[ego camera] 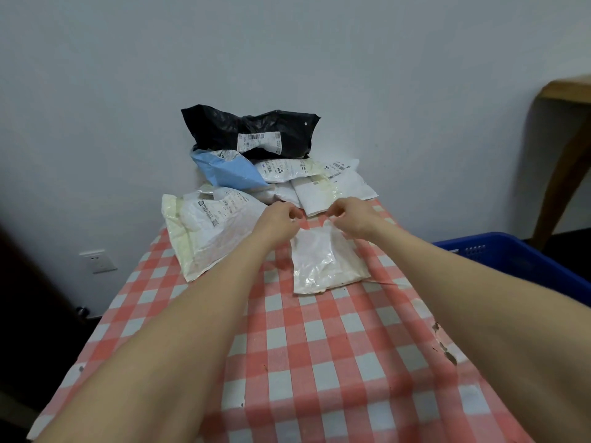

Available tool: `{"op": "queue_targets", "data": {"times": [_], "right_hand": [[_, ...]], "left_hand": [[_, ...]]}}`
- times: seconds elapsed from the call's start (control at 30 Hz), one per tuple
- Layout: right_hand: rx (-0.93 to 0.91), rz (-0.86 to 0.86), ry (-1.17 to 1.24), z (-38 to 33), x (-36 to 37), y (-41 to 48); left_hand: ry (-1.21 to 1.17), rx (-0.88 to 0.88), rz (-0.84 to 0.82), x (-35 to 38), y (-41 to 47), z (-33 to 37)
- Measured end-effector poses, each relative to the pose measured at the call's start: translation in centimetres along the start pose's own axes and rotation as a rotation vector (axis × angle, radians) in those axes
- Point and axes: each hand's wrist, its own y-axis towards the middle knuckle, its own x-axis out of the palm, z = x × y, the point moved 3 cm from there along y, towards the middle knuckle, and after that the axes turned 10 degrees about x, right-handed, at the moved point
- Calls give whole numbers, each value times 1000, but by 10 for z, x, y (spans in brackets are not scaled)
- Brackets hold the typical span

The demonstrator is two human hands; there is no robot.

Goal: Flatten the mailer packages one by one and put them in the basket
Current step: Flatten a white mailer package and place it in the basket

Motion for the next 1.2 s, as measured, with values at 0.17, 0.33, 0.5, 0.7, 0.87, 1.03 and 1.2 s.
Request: {"op": "queue_targets", "data": {"times": [0.17, 0.33, 0.5, 0.7, 0.87, 1.03, 1.2], "right_hand": [[-32, -179, -202, -2, 23, 0], [9, -234, -393, 5, 38, 2], [26, -222, -475, 8, 43, 7], [11, -206, -572, 3, 48, 13], [-5, -157, -536, 5, 49, 9], [12, -65, -451, 5, 32, 1], [-68, -46, -354, -2, 19, -8]], "left_hand": [[118, 111, -215, 20, -1, 12], [286, 56, -343, 34, 1, -1], [344, 92, -308, 39, 7, 2], [351, 122, -287, 41, 11, 3], [357, 163, -251, 39, 7, 8], [309, 159, -199, 31, 6, 8], [218, 134, -169, 18, -2, 4]]}}
